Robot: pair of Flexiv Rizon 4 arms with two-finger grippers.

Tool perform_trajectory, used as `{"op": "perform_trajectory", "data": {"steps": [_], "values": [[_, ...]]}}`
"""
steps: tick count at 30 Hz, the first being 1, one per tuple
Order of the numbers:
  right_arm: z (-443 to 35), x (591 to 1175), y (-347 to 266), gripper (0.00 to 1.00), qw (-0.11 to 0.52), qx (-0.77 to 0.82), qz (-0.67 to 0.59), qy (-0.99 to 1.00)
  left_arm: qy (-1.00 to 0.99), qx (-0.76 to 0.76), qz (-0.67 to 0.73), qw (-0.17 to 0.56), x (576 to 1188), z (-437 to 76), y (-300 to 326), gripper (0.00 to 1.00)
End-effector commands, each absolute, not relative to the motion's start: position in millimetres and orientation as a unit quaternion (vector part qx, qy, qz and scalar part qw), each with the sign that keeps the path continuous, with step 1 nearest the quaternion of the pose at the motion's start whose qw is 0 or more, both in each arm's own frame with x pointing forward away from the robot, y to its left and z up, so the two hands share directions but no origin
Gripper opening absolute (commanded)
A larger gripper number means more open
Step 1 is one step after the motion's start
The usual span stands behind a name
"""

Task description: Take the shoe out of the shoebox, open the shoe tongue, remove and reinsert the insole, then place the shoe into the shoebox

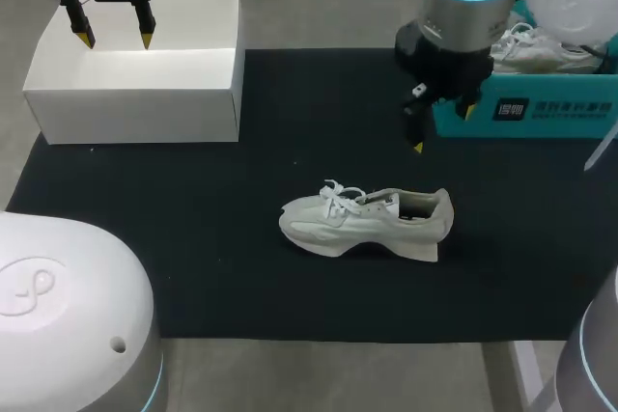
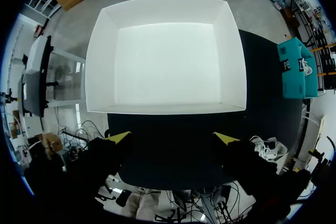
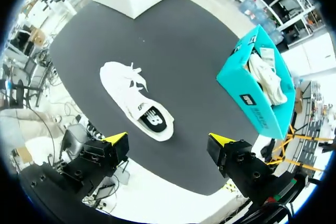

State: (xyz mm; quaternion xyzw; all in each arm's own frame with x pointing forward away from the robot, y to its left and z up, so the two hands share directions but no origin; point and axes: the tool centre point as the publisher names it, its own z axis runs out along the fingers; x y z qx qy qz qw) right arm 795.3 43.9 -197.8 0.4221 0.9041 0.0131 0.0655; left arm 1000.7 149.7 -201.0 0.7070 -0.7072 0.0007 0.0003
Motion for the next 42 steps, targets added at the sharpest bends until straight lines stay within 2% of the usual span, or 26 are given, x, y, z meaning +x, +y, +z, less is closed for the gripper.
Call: {"op": "perform_trajectory", "data": {"steps": [1, 24, 28, 39, 42], "values": [[-198, 797, 29, 1.00, -0.047, 0.059, 0.270, 0.960, -0.707, 0.707, 0.000, 0.000, 1000, -200, 150, 1.00], [-198, 797, 29, 1.00, -0.047, 0.059, 0.270, 0.960, -0.707, 0.707, 0.000, 0.000, 1000, -200, 150, 1.00], [-211, 799, 18, 1.00, -0.011, 0.036, 0.289, 0.956, -0.707, 0.707, 0.000, 0.000, 1000, -200, 150, 1.00], [-263, 798, -21, 1.00, 0.012, 0.058, 0.349, 0.935, -0.707, 0.707, 0.000, 0.000, 1000, -200, 150, 1.00], [-273, 796, -28, 1.00, 0.045, 0.041, 0.360, 0.931, -0.707, 0.707, 0.000, 0.000, 1000, -200, 150, 1.00]]}}
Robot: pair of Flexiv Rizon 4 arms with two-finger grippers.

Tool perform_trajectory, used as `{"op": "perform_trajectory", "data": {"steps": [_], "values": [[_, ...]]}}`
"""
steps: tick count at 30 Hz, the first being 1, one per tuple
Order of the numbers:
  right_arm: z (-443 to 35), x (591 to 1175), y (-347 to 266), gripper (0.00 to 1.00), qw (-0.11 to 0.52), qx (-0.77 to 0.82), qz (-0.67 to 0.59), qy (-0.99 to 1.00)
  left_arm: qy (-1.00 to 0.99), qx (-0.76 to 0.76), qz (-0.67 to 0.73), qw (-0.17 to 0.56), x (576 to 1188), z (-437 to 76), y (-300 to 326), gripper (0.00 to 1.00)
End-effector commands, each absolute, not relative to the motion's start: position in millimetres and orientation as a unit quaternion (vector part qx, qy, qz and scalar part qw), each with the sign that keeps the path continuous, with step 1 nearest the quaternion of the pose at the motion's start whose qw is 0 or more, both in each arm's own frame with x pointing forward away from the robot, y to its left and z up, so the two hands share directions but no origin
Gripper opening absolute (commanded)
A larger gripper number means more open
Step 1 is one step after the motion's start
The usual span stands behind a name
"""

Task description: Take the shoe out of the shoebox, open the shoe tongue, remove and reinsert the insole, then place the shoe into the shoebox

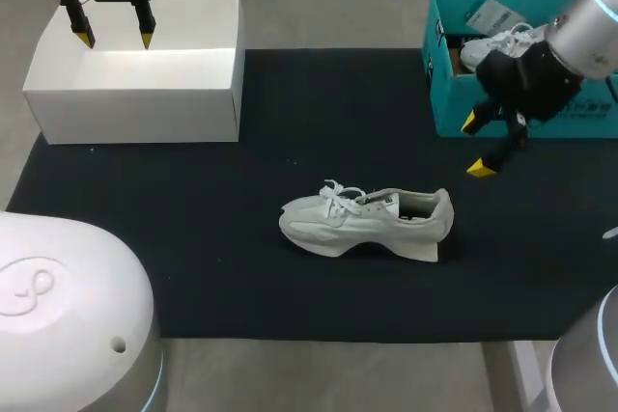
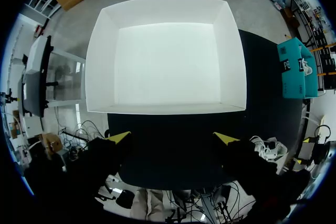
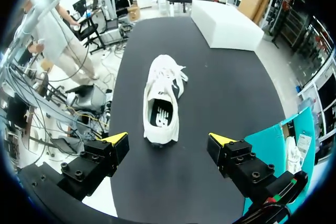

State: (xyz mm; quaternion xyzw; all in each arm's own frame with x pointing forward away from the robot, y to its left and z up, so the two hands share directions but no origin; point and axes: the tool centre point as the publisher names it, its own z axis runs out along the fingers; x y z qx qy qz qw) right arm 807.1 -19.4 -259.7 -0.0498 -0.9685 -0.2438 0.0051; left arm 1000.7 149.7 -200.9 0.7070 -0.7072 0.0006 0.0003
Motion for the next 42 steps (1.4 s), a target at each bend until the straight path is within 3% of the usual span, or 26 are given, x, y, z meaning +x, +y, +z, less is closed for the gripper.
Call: {"op": "perform_trajectory", "data": {"steps": [1, 11, 30, 42], "values": [[-276, 795, -29, 1.00, -0.053, -0.038, -0.359, -0.931, -0.707, 0.707, 0.000, 0.000, 1000, -200, 150, 1.00], [-317, 793, -32, 1.00, -0.070, -0.054, -0.391, -0.916, -0.707, 0.707, 0.000, 0.000, 1000, -200, 150, 1.00], [-317, 793, -32, 1.00, -0.070, -0.054, -0.391, -0.916, -0.707, 0.707, 0.000, 0.000, 1000, -200, 150, 1.00], [-365, 792, -23, 1.00, -0.090, -0.055, -0.412, -0.905, -0.707, 0.707, 0.000, 0.000, 1000, -200, 150, 1.00]]}}
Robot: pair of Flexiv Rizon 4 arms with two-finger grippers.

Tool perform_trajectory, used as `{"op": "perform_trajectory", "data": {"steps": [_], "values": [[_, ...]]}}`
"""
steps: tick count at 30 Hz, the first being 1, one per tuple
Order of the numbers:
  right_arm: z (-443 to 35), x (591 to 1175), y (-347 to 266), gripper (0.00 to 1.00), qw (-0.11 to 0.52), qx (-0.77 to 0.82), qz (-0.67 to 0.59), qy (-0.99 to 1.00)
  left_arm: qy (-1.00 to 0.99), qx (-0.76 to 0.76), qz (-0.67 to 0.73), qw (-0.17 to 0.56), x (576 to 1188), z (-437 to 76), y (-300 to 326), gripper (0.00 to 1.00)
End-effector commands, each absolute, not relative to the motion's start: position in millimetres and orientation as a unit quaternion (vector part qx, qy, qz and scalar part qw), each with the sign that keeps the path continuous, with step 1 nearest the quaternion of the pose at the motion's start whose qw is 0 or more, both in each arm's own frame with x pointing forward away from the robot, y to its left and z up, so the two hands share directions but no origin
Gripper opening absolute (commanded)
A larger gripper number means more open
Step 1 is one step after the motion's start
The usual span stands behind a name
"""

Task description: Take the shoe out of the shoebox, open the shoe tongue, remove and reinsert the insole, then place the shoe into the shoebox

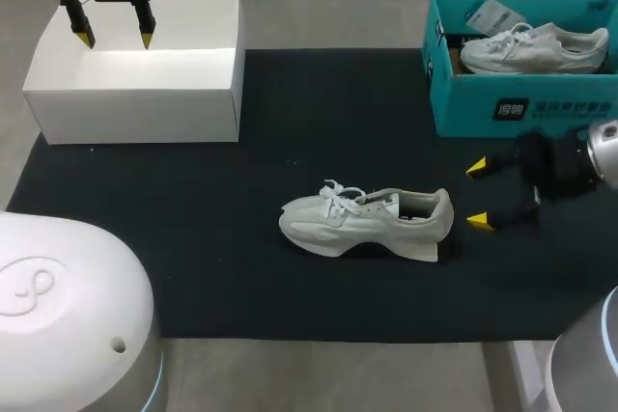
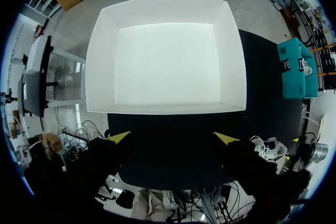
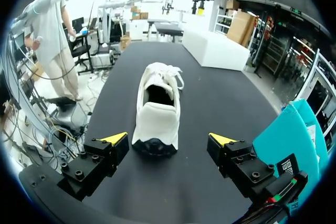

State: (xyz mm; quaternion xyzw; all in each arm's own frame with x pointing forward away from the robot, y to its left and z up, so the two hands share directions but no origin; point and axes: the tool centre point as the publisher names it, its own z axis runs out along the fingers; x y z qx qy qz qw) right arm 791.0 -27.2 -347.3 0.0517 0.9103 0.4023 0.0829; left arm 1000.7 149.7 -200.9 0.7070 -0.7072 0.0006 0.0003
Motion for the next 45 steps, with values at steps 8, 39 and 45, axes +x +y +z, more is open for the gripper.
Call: {"op": "perform_trajectory", "data": {"steps": [8, 39, 45], "values": [[-393, 796, -7, 1.00, 0.099, 0.048, 0.437, 0.893, -0.707, 0.707, 0.000, 0.000, 1000, -200, 150, 1.00], [-432, 796, 44, 1.00, 0.048, 0.058, 0.486, 0.871, -0.707, 0.707, 0.000, 0.000, 1000, -200, 150, 1.00], [-434, 798, 44, 0.00, 0.042, 0.064, 0.478, 0.875, -0.707, 0.707, 0.000, 0.000, 1000, -200, 150, 1.00]]}}
